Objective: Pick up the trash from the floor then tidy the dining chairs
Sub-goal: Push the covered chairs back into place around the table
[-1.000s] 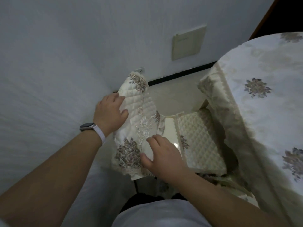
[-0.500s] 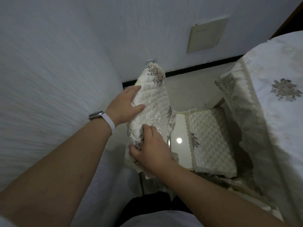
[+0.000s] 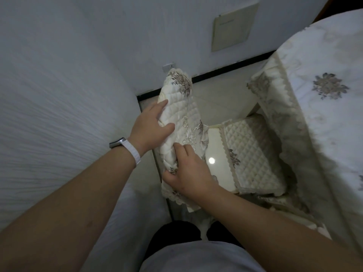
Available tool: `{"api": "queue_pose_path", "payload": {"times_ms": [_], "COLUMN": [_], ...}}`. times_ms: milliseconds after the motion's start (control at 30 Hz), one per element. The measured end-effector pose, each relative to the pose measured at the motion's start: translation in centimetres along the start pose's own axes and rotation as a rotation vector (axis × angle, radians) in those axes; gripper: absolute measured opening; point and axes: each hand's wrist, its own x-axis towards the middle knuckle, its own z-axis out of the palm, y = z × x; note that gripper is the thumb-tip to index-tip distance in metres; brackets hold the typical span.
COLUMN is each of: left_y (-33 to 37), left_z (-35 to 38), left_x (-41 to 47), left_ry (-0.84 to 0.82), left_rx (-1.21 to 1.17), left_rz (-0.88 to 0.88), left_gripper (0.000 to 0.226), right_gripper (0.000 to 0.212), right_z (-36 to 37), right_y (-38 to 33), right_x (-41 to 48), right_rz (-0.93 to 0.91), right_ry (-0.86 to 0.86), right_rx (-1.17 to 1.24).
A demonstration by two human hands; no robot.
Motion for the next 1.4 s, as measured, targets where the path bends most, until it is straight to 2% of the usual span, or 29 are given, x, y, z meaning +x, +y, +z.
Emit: {"api": "queue_pose_path", "payload": {"times_ms": [300,467,733,967,1100,1233,1333,1400], "left_y": [4.8,6.5,9.3,11.1,12.3,12.5,13.1,13.6], "left_z": [4.9,6.6,8.6,10.9,11.3,11.3,11.5,11.8], "left_x": [-0.8,-1.1,-1.3,-0.2,0.9,4.3,6.5,7.7], "left_ry": [-0.001,-0.014,-0.099,-0.196,-0.251,-0.185,-0.154,-0.190], "left_rx": [-0.075,-0.065,-0.069,-0.110,-0.028,0.108,0.232,0.297], "left_rz": [0.050,0.096,0.196,0.261,0.354,0.443,0.606,0.751], "left_gripper": [0.074,0.062,0.055,0.064,0.063,0.069,0.072,0.071], "right_gripper": [0.074,0.080,0.076,0.068,0.066,0.062,0.056,0.054], "right_z": [-5.0,-7.1,-10.2,-12.7,-14.1,-15.1,-16.1,-16.6], "right_y": [5.1,7.8,11.6,15.2,17.6,19.8,21.2,22.0], "right_x": [-3.1,-4.3,-6.5,-7.9,-7.8,-7.6,-7.9,-8.3], "right_rz": [0.013,0.008,0.027,0.032,0.014,0.013,0.058,0.089], "right_ry": [-0.021,-0.023,0.046,0.134,0.196,0.234,0.246,0.271], "right_rx": [-0.132,-0.162,-0.205,-0.225,-0.237,-0.211,-0.215,-0.215]}}
